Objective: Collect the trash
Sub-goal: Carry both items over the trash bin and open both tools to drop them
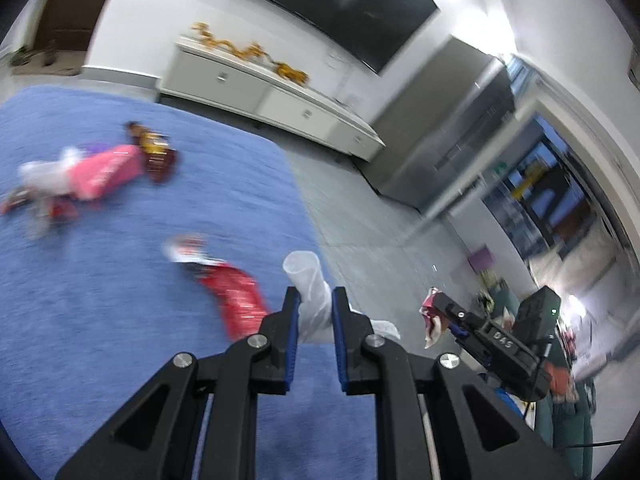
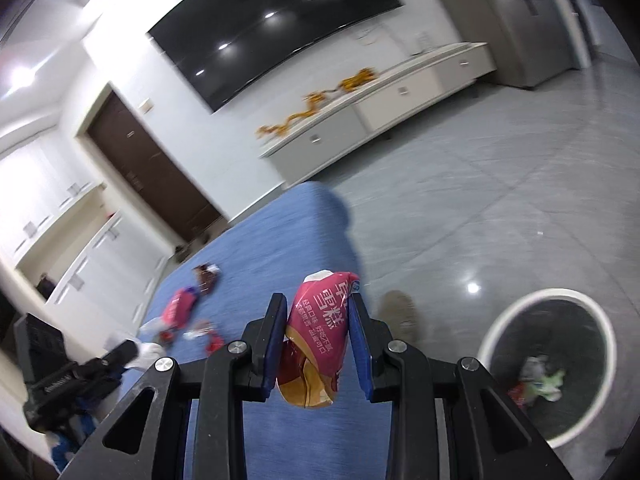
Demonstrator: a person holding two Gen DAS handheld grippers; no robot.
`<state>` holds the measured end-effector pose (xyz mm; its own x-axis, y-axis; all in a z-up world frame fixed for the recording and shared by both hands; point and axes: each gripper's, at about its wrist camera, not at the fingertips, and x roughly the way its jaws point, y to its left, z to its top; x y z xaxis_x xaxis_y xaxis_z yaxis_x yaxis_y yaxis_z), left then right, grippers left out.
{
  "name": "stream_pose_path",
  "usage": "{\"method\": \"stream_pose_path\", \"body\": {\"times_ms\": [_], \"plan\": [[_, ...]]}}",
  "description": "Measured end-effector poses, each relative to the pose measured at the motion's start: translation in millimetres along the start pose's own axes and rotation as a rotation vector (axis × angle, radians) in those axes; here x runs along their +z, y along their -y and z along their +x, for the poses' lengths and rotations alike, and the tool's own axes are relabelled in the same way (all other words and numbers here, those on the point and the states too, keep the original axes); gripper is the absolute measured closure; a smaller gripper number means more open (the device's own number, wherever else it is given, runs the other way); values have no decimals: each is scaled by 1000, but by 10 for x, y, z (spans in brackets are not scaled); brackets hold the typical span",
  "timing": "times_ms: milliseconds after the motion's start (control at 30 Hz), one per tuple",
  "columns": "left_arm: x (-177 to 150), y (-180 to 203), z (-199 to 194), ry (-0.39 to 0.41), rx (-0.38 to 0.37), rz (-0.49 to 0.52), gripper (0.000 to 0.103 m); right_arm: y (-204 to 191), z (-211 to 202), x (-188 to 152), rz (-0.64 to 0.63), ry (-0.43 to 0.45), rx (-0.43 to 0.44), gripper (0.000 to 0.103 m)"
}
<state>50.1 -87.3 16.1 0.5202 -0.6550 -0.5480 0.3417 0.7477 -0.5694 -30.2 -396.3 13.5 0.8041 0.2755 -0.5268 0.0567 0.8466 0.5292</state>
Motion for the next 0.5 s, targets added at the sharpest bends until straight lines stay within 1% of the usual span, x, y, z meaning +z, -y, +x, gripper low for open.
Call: {"method": "stream_pose_path", "body": {"times_ms": [167, 300, 500], "plan": [[-52, 590, 577, -99, -60, 94, 88, 553, -250, -38, 76, 50, -96, 74], [-146, 1061, 1156, -189, -95, 168, 88, 933, -388, -82, 126, 73, -162, 74], [-342, 1587, 1932, -306, -141, 217, 88, 1522, -495, -219, 218, 83, -232, 74]]}}
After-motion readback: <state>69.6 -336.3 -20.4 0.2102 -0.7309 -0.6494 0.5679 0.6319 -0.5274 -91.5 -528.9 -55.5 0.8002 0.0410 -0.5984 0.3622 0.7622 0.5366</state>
